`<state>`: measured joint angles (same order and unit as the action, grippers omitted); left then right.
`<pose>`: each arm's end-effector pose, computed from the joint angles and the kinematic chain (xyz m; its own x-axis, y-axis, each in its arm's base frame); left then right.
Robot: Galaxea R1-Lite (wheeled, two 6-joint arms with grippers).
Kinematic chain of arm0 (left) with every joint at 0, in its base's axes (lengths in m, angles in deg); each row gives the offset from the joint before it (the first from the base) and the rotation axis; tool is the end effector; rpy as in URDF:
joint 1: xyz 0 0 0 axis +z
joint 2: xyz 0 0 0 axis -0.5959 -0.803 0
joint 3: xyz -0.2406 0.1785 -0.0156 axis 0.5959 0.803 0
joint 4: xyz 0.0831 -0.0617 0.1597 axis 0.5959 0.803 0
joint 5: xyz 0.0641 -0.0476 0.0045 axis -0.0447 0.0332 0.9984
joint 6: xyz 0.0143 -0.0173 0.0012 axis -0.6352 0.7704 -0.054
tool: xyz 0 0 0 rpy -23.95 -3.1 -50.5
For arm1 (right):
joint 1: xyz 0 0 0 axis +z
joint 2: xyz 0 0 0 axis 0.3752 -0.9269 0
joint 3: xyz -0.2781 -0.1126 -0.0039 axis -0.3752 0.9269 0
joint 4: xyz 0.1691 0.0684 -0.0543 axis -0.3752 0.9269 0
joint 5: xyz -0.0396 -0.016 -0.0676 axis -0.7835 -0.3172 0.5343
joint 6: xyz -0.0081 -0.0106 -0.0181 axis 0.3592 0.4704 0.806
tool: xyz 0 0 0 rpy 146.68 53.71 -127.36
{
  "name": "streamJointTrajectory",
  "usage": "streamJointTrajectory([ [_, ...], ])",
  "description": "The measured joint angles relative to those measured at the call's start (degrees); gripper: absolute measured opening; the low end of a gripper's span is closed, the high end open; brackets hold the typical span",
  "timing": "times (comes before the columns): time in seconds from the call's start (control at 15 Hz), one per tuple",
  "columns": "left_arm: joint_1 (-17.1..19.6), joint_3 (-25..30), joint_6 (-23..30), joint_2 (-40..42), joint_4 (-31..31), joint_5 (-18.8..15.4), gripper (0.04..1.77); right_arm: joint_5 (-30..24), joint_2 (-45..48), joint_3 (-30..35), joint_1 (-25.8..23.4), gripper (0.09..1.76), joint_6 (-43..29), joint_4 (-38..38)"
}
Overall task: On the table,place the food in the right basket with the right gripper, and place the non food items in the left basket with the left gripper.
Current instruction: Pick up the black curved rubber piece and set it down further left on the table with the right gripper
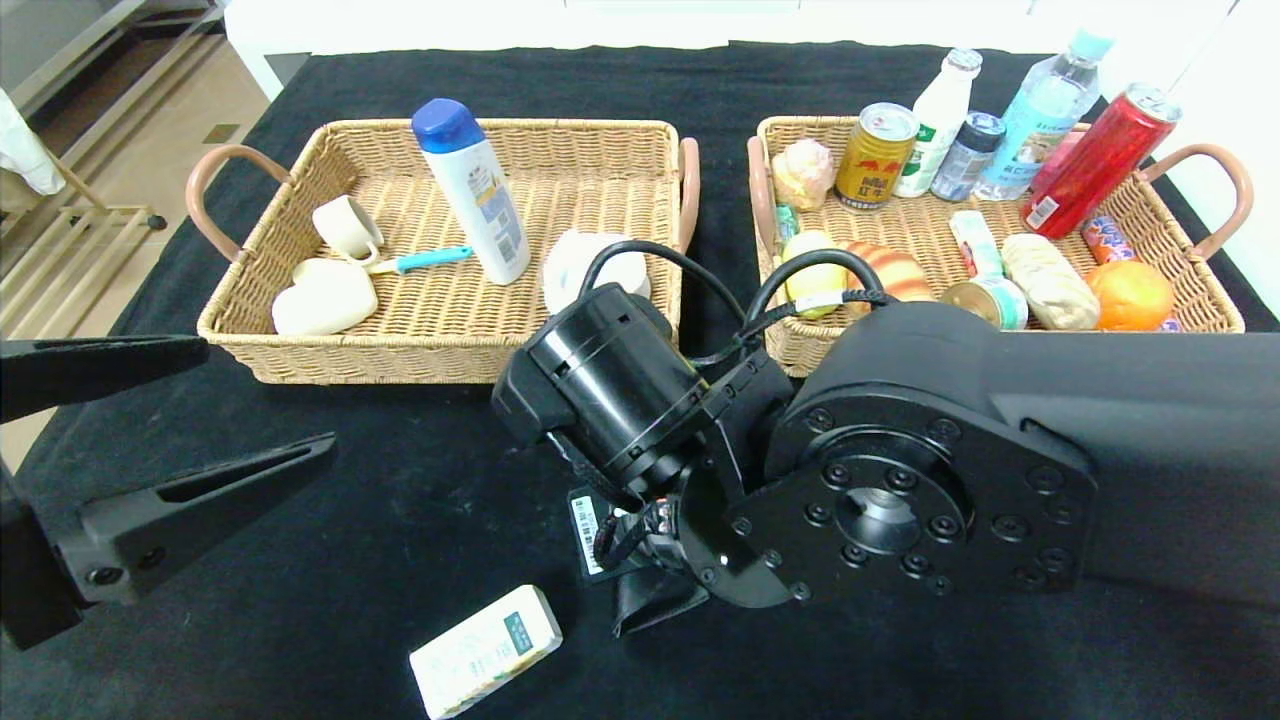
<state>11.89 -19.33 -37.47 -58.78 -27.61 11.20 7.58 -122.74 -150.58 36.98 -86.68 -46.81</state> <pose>0.1031 -0.0486 0.2903 0.8776 -0.4553 -0.1502 0.4784 0.8523 0.2113 0.2209 0.3493 0.2175 0.6779 0.3045 -0.6692 -0.3782 0.9249 0.0377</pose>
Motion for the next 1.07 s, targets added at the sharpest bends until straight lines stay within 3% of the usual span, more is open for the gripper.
streamJointTrajectory([
  [0.4, 0.0, 0.04, -0.01, -0.3, 0.0, 0.09, 1.72, 0.0, 0.49, 0.11, 0.52, 1.45, -0.24, 0.12],
  [0.73, 0.0, -0.27, 0.07, -0.34, -0.02, 0.24, 1.72, -0.1, 3.13, 0.83, 0.88, 1.57, -0.4, 0.69],
  [1.07, 0.0, -0.3, 0.07, -0.52, 0.17, 0.16, 1.72, -0.1, 8.95, 6.05, 2.3, 1.64, -0.3, 0.67],
])
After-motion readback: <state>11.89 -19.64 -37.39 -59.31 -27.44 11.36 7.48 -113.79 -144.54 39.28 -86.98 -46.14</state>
